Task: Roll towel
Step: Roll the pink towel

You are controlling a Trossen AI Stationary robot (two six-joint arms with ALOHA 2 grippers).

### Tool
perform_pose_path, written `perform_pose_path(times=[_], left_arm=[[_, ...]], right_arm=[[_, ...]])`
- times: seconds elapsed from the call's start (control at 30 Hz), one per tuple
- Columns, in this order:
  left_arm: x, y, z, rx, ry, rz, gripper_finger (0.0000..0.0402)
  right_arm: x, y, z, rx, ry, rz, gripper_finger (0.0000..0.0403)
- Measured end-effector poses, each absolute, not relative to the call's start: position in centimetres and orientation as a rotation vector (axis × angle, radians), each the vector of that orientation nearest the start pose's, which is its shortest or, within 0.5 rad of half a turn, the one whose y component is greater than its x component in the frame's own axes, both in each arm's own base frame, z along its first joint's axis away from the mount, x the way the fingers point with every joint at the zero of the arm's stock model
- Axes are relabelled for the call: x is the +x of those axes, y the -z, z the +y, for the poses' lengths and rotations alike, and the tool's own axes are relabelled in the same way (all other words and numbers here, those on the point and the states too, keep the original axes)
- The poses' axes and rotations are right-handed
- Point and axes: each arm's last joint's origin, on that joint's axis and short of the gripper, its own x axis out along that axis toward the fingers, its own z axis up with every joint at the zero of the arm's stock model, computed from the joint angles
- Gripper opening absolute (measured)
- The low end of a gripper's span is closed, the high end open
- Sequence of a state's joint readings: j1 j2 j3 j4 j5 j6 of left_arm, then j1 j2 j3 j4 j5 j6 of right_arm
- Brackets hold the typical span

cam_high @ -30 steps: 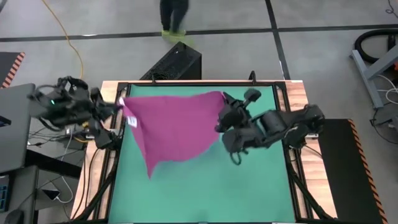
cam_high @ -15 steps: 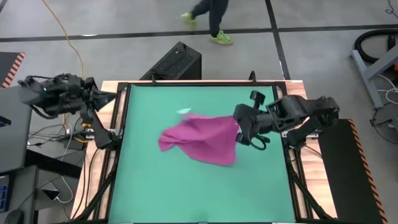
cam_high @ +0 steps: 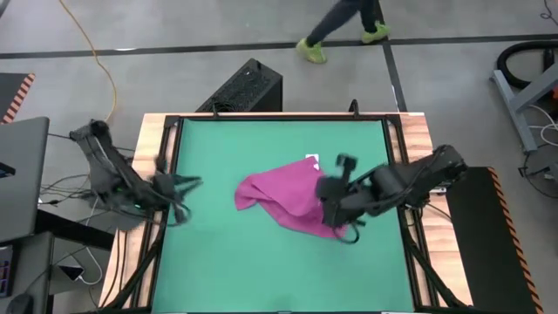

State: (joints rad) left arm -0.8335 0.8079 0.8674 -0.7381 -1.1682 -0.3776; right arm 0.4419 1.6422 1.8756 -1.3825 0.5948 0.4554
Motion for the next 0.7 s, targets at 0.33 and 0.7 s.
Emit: perform_pose_path(times=[0.33,0.7], left_arm=[[18.0,-28.6,-9.1,0.349,-0.315,0.388,0.0131],[25.3,-26.4,-5.5,0.476,0.062,0.396,0.0135]], right_arm=[[33.4,-31.3,24.0,-0.117,-0.176,0.971,0.0008],[30.5,-22.0,33.3,0.171,0.038,1.129,0.0008]])
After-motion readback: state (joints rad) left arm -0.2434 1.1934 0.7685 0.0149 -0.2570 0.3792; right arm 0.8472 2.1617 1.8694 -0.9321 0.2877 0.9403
